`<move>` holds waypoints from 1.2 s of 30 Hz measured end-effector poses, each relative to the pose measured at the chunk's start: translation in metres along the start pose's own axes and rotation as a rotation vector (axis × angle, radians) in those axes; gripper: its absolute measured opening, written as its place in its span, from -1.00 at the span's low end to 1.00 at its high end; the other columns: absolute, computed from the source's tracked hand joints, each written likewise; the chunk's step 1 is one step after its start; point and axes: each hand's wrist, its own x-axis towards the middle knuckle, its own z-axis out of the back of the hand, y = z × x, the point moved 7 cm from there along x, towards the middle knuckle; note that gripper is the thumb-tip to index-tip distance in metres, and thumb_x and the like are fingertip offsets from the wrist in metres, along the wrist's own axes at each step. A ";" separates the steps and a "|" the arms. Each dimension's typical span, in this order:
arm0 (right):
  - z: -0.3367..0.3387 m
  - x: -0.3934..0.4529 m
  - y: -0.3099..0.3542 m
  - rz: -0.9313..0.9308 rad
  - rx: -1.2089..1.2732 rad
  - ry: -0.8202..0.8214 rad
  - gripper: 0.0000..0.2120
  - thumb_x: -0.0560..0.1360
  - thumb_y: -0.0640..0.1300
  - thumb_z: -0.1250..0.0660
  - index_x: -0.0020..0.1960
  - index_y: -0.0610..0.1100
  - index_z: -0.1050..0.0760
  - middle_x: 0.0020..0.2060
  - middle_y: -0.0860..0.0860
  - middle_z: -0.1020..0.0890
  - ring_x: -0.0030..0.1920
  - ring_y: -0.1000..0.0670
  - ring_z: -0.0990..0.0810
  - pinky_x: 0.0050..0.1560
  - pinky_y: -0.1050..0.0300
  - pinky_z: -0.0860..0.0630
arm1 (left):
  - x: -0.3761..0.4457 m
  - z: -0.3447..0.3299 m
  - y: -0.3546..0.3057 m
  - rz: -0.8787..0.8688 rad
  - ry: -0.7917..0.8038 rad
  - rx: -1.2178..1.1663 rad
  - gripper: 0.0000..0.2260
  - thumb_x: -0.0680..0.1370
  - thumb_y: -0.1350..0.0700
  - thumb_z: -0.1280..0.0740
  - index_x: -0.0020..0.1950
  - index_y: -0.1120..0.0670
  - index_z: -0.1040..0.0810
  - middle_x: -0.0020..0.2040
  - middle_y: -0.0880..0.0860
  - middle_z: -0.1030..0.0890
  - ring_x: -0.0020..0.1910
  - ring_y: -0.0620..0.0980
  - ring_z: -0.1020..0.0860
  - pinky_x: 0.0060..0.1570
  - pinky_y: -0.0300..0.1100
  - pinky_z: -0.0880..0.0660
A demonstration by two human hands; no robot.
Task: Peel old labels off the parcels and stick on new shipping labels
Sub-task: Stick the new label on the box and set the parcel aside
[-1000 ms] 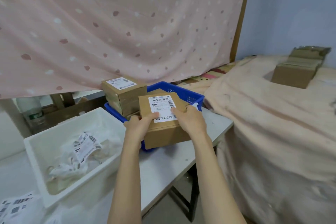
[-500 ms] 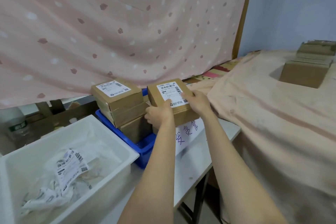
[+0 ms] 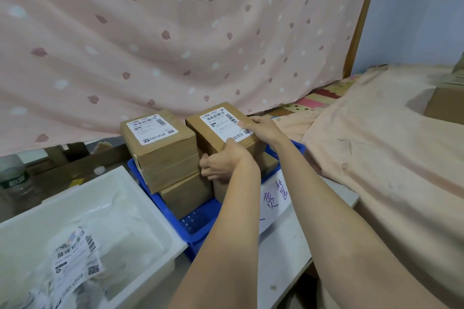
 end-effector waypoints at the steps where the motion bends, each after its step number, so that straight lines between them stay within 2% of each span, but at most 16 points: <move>1: -0.002 0.004 0.001 -0.003 -0.005 0.009 -0.79 0.54 -0.08 -0.38 0.11 -0.17 -0.59 0.04 -0.09 -0.68 -0.07 0.04 -0.60 -0.12 0.28 -0.47 | 0.001 0.000 0.001 -0.002 -0.020 -0.010 -0.40 0.38 0.07 -0.54 0.35 0.11 -0.40 0.35 0.13 -0.38 0.34 0.13 -0.32 0.31 0.04 -0.34; 3: -0.007 0.009 -0.001 -0.022 -0.031 0.023 -0.70 0.52 -0.08 -0.40 0.14 -0.28 -0.60 0.04 -0.13 -0.69 -0.08 0.02 -0.59 -0.15 0.26 -0.44 | 0.002 0.001 0.003 -0.002 -0.066 0.009 -0.45 0.38 0.04 -0.55 0.29 0.09 -0.42 0.33 0.12 -0.38 0.34 0.13 -0.30 0.31 0.06 -0.31; 5: -0.015 0.012 -0.005 -0.048 -0.045 0.046 -0.71 0.52 -0.07 -0.41 0.10 -0.28 -0.62 -0.01 -0.10 -0.70 -0.08 0.02 -0.59 -0.12 0.23 -0.45 | 0.003 0.005 0.004 0.000 -0.116 0.056 -0.48 0.39 0.00 -0.54 0.24 0.08 -0.41 0.31 0.10 -0.39 0.34 0.13 -0.29 0.31 0.06 -0.28; 8: -0.024 0.013 -0.012 -0.079 -0.022 0.047 -0.83 0.52 -0.08 -0.40 0.01 -0.18 -0.61 -0.06 -0.03 -0.68 -0.04 0.03 -0.59 -0.05 0.23 -0.49 | 0.004 0.009 0.004 -0.005 -0.159 0.106 -0.48 0.40 -0.03 -0.53 0.22 0.10 -0.37 0.29 0.11 -0.41 0.32 0.13 -0.31 0.28 0.03 -0.27; 10: -0.027 0.015 -0.017 -0.077 -0.002 0.006 -0.89 0.50 -0.08 -0.42 -0.10 -0.12 -0.58 -0.03 -0.04 -0.68 0.03 -0.02 -0.61 0.07 0.12 -0.53 | 0.006 0.010 0.005 0.004 -0.176 0.112 -0.46 0.41 -0.04 -0.53 0.22 0.12 -0.35 0.29 0.12 -0.40 0.32 0.14 -0.31 0.28 0.05 -0.29; 13: -0.028 0.014 -0.025 -0.101 0.005 -0.103 -0.80 0.45 -0.03 -0.48 -0.25 -0.05 -0.50 -0.13 0.01 -0.66 0.06 -0.04 -0.60 0.20 -0.01 -0.53 | 0.008 0.010 0.010 0.030 -0.187 0.103 -0.43 0.42 -0.05 -0.51 0.25 0.15 -0.33 0.31 0.14 -0.39 0.32 0.15 -0.32 0.29 0.06 -0.31; 16: -0.028 0.012 -0.031 -0.129 0.019 -0.182 -0.79 0.41 0.00 -0.50 -0.26 -0.02 -0.49 -0.24 0.10 -0.58 0.07 -0.02 -0.59 0.20 -0.01 -0.53 | 0.008 0.010 0.017 0.050 -0.181 0.099 -0.41 0.43 -0.10 -0.50 0.27 0.16 -0.33 0.31 0.15 -0.39 0.31 0.16 -0.32 0.30 0.07 -0.31; 20: -0.027 0.013 -0.029 -0.132 -0.017 -0.222 -0.79 0.41 0.01 -0.50 -0.27 -0.02 -0.51 -0.23 0.07 -0.62 -0.01 0.01 -0.61 0.12 0.02 -0.57 | 0.010 0.009 0.018 0.046 -0.166 0.098 -0.42 0.43 -0.11 -0.49 0.27 0.16 -0.33 0.31 0.16 -0.39 0.31 0.16 -0.32 0.29 0.07 -0.33; 23: -0.027 0.012 -0.026 -0.130 -0.101 -0.255 -0.79 0.43 0.07 -0.48 -0.24 -0.01 -0.52 -0.17 0.05 -0.64 -0.07 0.03 -0.60 0.06 0.05 -0.58 | 0.011 0.009 0.018 0.047 -0.133 0.093 -0.41 0.43 -0.12 -0.48 0.27 0.16 -0.34 0.31 0.16 -0.39 0.31 0.16 -0.32 0.28 0.08 -0.34; 25: -0.027 0.009 -0.025 -0.129 -0.163 -0.287 -0.74 0.43 0.14 -0.45 -0.15 -0.04 -0.56 -0.12 0.03 -0.64 -0.05 0.00 -0.59 0.08 0.00 -0.56 | 0.010 0.010 0.017 0.037 -0.103 0.087 -0.42 0.41 -0.12 -0.50 0.24 0.15 -0.35 0.29 0.15 -0.39 0.30 0.15 -0.33 0.26 0.08 -0.35; 28: -0.023 -0.001 -0.018 -0.101 -0.241 -0.378 -0.51 0.42 0.27 -0.40 0.07 -0.14 -0.58 0.03 -0.03 -0.63 0.07 -0.07 -0.57 0.18 -0.07 -0.49 | 0.007 0.015 0.015 0.038 -0.060 0.086 -0.39 0.39 -0.09 -0.54 0.25 0.15 -0.35 0.31 0.15 -0.38 0.31 0.16 -0.32 0.26 0.07 -0.35; 30: -0.017 -0.011 -0.007 -0.047 -0.277 -0.464 -0.42 0.42 0.29 -0.38 0.18 -0.16 -0.53 0.17 -0.07 -0.55 0.21 -0.10 -0.48 0.23 -0.08 -0.44 | 0.004 0.019 0.015 0.055 -0.024 0.081 -0.38 0.38 -0.07 -0.55 0.28 0.15 -0.35 0.33 0.16 -0.38 0.32 0.16 -0.33 0.27 0.07 -0.34; 36: 0.000 -0.063 0.012 0.043 -0.202 -0.634 -0.59 0.44 0.10 -0.44 0.17 -0.11 -0.49 0.23 -0.05 -0.44 0.26 -0.06 -0.37 0.20 -0.06 -0.45 | -0.019 0.038 0.021 0.118 0.135 0.089 -0.36 0.38 -0.06 -0.54 0.32 0.15 -0.34 0.34 0.17 -0.36 0.32 0.18 -0.36 0.28 0.06 -0.36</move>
